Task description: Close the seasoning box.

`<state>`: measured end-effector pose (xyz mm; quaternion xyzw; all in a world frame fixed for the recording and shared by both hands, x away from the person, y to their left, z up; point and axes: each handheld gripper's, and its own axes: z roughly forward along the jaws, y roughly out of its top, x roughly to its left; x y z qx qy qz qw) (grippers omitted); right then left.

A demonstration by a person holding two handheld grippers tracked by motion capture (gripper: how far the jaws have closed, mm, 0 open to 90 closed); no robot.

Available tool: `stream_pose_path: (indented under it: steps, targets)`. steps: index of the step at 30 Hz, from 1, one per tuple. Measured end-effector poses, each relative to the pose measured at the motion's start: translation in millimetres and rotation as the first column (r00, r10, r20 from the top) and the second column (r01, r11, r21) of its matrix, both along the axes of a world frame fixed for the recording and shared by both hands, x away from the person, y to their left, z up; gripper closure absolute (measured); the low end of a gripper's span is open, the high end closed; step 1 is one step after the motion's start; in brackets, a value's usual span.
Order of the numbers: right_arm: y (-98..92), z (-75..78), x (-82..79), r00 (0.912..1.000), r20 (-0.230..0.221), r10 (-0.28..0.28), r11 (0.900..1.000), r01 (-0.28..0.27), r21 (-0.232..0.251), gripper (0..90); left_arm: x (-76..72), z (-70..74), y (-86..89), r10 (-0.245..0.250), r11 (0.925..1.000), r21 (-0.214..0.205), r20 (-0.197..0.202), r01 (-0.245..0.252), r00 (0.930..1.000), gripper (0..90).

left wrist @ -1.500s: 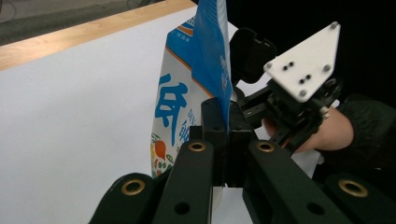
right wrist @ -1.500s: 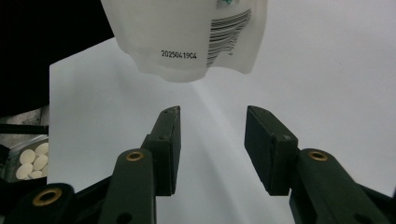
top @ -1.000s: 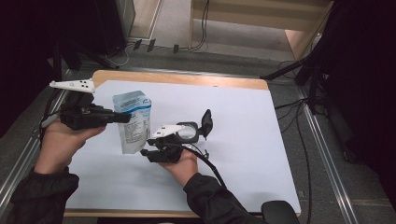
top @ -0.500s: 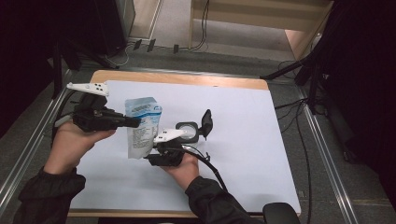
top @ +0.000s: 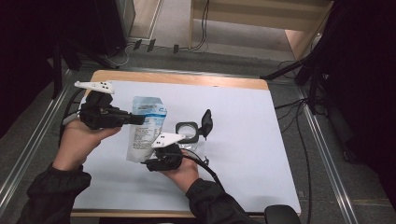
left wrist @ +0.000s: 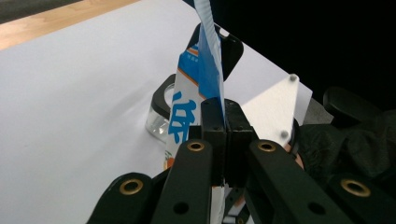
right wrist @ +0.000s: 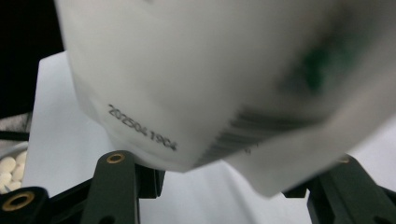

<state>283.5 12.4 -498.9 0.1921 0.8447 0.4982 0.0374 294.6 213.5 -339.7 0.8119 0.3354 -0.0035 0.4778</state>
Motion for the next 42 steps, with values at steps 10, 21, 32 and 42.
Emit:
stream_pose_path:
  steps: [10, 21, 32, 42]
  targets:
    - [-0.4, 1.7, -6.9, 0.999, 0.042, 0.015, 0.9997, -0.014, -0.02, 48.2, 6.6, -6.4, -11.0, -0.02, 0.9996, -0.02, -0.016, 0.02, 0.9997, 89.9]
    - [-8.4, 1.4, -2.0, 0.9999, 0.006, -0.013, 0.9999, 0.013, 0.007, 50.1, 9.3, -12.4, -18.4, -0.033, 0.9994, 0.004, -0.024, 0.034, 0.9992, 90.0]
    - [-5.1, 0.5, -10.6, 0.9979, 0.063, -0.012, 0.9998, 0.012, -0.015, 46.9, 10.7, -17.5, -25.3, -0.04, 0.9989, 0.023, -0.039, 0.041, 0.9984, 90.0]
    - [-8.6, -1.2, -10.6, 0.9996, 0.025, -0.013, 0.9999, 0.013, -0.01, 50.9, 12.4, -31.7, -30.5, -0.042, 0.9988, 0.023, -0.06, 0.043, 0.9974, 88.7]
